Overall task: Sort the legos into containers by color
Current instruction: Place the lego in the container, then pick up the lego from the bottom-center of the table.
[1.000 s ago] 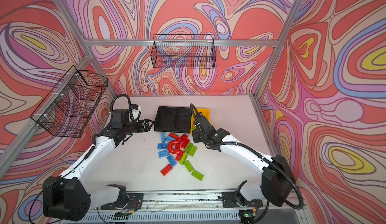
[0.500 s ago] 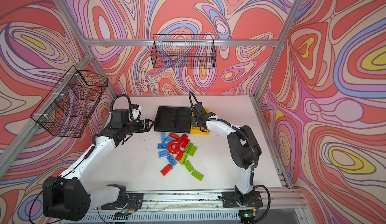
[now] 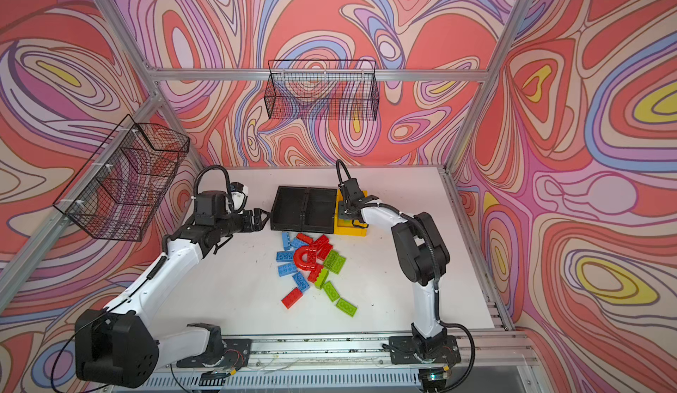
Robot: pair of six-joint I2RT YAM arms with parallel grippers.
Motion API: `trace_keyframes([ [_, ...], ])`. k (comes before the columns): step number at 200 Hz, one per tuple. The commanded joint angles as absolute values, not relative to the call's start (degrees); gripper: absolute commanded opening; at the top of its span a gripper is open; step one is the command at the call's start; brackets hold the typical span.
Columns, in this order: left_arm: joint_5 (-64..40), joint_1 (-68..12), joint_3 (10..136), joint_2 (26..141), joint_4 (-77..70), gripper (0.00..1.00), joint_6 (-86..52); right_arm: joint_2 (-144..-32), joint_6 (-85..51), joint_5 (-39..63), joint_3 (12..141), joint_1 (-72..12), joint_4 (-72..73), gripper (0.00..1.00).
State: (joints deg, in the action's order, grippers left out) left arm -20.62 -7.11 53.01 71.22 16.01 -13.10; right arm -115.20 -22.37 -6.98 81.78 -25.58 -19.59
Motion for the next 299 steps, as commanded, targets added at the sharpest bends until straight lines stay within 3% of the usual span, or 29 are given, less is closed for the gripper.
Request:
trace_keyframes([
  [1,-21.29,-6.86,54.04,71.18,15.47,0.82,-12.74,-114.66,-22.59,-5.45,83.88,-25.14,-18.99,0.46],
  [68,-21.91,-6.86,54.23,71.44,15.46,0.82,-12.96,-96.43,-21.08,-7.37,78.50,-26.57,-28.18,0.43],
  [94,-22.83,-6.86,54.14,71.87,13.92,0.82,-13.79,-88.71,-22.72,-13.76,74.88,-32.92,-36.09,0.45],
  [135,-22.81,-6.86,54.23,72.80,13.38,0.82,-14.24,-81.22,-30.89,-8.74,62.80,-45.51,-39.33,0.46],
  [188,-22.95,-6.86,54.34,72.80,13.60,0.82,-14.06,-84.80,-29.40,-5.28,58.25,-59.54,-39.84,0.54],
  [299,-22.24,-6.86,54.16,71.92,13.86,0.82,-13.71,-96.09,-25.48,-6.88,57.23,-61.81,-38.59,0.59],
])
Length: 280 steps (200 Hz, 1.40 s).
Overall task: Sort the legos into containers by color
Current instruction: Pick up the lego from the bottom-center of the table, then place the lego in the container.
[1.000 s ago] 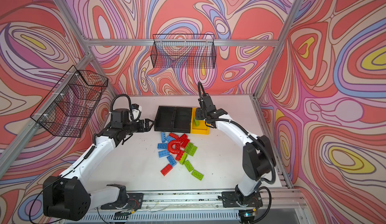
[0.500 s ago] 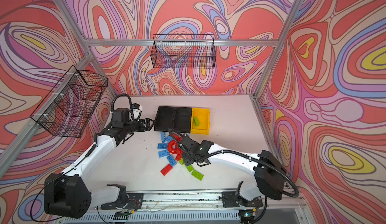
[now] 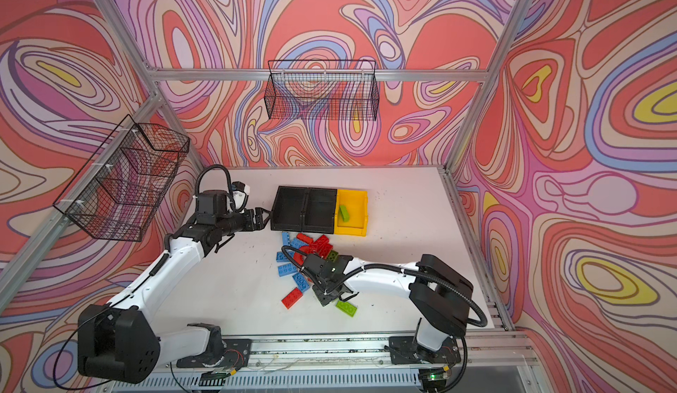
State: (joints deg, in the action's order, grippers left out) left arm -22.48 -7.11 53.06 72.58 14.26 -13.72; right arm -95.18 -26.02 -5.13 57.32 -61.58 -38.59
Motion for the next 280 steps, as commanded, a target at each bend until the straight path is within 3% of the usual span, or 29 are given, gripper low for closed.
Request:
trace_keyframes([
  [1,-22.24,-6.86,54.15,71.91,13.88,0.82,-13.71,-96.12,-25.48,-7.04,57.22,-61.80,-38.63,0.59],
  [63,-22.12,-6.86,54.14,72.03,13.88,0.82,-13.64,-99.00,-24.70,-10.52,57.55,-61.79,-37.70,0.59],
  [93,-21.59,-6.86,54.03,71.81,14.05,0.82,-13.45,-98.66,-25.22,-8.64,55.77,-61.83,-34.96,0.49],
  [133,-21.78,-6.86,54.14,72.20,14.11,0.82,-13.45,-97.41,-25.70,-7.59,55.72,-61.81,-35.27,0.29],
  [194,-21.92,-6.86,54.22,72.42,14.06,0.82,-13.54,-92.33,-26.89,-12.06,58.92,-60.36,-40.00,0.28],
  [240,-22.14,-6.86,54.40,72.51,14.00,0.82,-13.27,-85.70,-24.31,-13.49,61.73,-46.15,-39.44,0.28],
  [280,-22.08,-6.86,54.23,71.89,14.06,0.81,-13.10,-92.51,-20.57,-11.55,71.02,-34.47,-34.19,0.28],
])
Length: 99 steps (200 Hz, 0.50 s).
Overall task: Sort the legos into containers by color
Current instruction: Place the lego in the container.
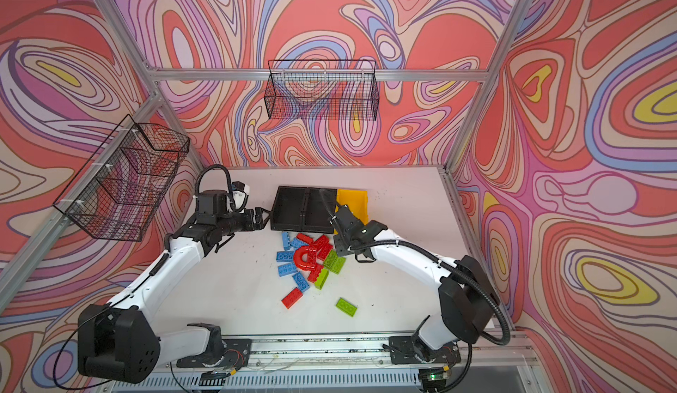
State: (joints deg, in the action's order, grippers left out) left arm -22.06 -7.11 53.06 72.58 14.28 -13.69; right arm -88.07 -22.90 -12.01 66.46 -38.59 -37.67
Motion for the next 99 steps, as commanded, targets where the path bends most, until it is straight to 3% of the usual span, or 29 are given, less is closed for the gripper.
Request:
trace_keyframes([
  [1,-22.07,-6.86,54.23,71.89,14.02,0.81,-13.10,-92.80,-20.57,-11.44,71.24,-34.29,-34.01,0.28],
  [52,-21.32,-6.86,54.32,71.55,14.68,0.81,-12.40,-110.35,-18.33,-9.81,84.21,-29.07,-32.76,0.29],
  [99,-20.79,-6.86,54.24,71.19,14.64,0.82,-12.04,-116.82,-14.81,-10.94,87.83,-26.23,-30.78,0.31],
])
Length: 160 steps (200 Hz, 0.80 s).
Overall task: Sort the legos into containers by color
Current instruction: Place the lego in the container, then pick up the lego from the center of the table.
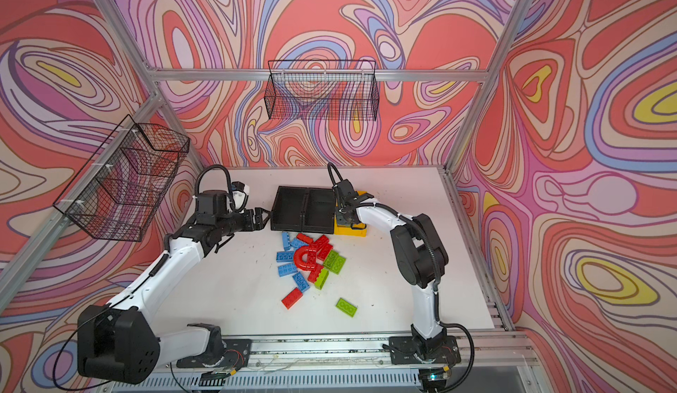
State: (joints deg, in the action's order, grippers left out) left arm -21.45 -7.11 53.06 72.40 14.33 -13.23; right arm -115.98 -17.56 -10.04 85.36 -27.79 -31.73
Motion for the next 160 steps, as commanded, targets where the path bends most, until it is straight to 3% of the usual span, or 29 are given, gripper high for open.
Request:
trace_keyframes([
  [1,-20.81,-6.86,54.23,71.19,14.61,0.82,-12.04,-116.86,-14.74,-10.96,87.86,-26.17,-30.82,0.32],
  [32,-20.79,-6.86,54.15,71.28,14.67,0.81,-12.04,-117.87,-12.42,-11.23,89.64,-25.30,-31.32,0.36],
  [76,-20.57,-6.86,54.23,71.37,14.68,0.81,-12.04,-118.82,-11.95,-11.59,90.38,-25.16,-31.03,0.53],
  [110,-20.61,-6.86,54.23,71.20,14.65,0.81,-12.04,-115.46,-11.91,-10.79,89.49,-25.31,-30.38,0.54],
  [160,-20.35,-6.86,54.22,71.09,14.63,0.82,-11.52,-96.55,-18.96,-10.67,76.06,-29.84,-30.96,0.52],
])
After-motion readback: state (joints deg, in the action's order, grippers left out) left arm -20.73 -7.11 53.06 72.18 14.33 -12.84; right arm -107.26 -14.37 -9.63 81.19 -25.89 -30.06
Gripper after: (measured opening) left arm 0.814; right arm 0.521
